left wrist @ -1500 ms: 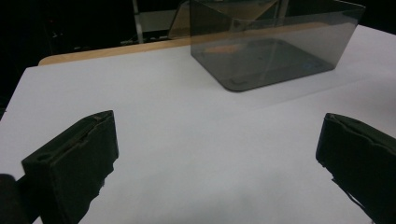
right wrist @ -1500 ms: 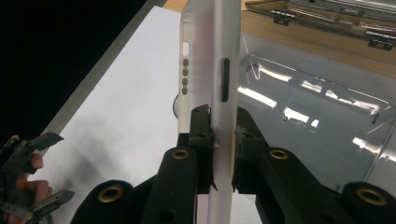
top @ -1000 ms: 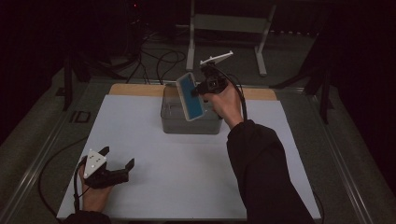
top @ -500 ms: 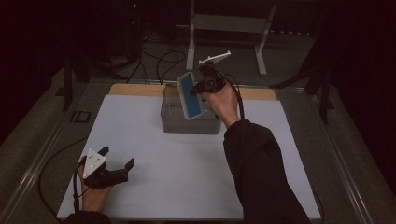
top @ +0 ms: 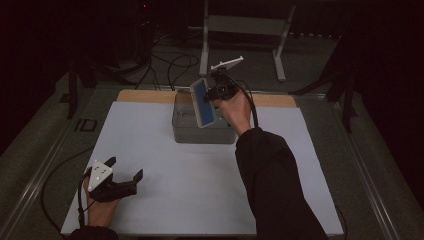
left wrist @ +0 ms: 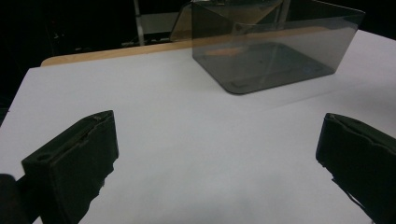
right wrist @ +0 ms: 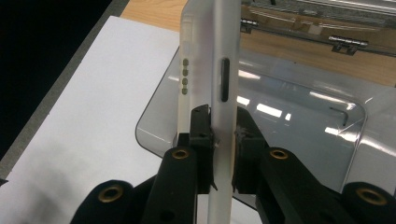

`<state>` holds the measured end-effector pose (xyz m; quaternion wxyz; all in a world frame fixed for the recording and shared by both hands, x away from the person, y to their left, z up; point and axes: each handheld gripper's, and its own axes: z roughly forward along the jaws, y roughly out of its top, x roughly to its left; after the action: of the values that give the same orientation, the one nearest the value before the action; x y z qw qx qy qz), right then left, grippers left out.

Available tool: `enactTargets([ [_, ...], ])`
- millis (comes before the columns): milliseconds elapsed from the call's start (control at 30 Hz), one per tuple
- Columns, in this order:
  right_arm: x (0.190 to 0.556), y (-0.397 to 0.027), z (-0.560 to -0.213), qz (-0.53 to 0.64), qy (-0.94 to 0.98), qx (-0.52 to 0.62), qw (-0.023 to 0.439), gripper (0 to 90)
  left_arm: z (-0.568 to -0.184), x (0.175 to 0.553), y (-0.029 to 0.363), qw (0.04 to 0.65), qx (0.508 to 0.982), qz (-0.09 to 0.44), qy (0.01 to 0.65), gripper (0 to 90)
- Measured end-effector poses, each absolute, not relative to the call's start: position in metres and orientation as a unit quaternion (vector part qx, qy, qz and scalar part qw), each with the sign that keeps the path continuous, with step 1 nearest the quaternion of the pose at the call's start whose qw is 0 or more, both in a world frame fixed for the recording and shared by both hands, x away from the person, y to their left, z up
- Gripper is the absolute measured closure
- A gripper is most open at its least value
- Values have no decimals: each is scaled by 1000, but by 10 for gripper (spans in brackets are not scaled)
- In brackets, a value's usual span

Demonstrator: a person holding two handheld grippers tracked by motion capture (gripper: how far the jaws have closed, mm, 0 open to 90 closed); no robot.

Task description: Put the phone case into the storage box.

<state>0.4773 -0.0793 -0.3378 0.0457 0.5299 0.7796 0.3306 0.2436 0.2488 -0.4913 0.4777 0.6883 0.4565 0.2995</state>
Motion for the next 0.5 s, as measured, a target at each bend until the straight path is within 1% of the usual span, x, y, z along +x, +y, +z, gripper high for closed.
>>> enactTargets([
  [500,487,-81,-345,323,772,545,57,819,-491,243,249,482,685,299,457,1],
])
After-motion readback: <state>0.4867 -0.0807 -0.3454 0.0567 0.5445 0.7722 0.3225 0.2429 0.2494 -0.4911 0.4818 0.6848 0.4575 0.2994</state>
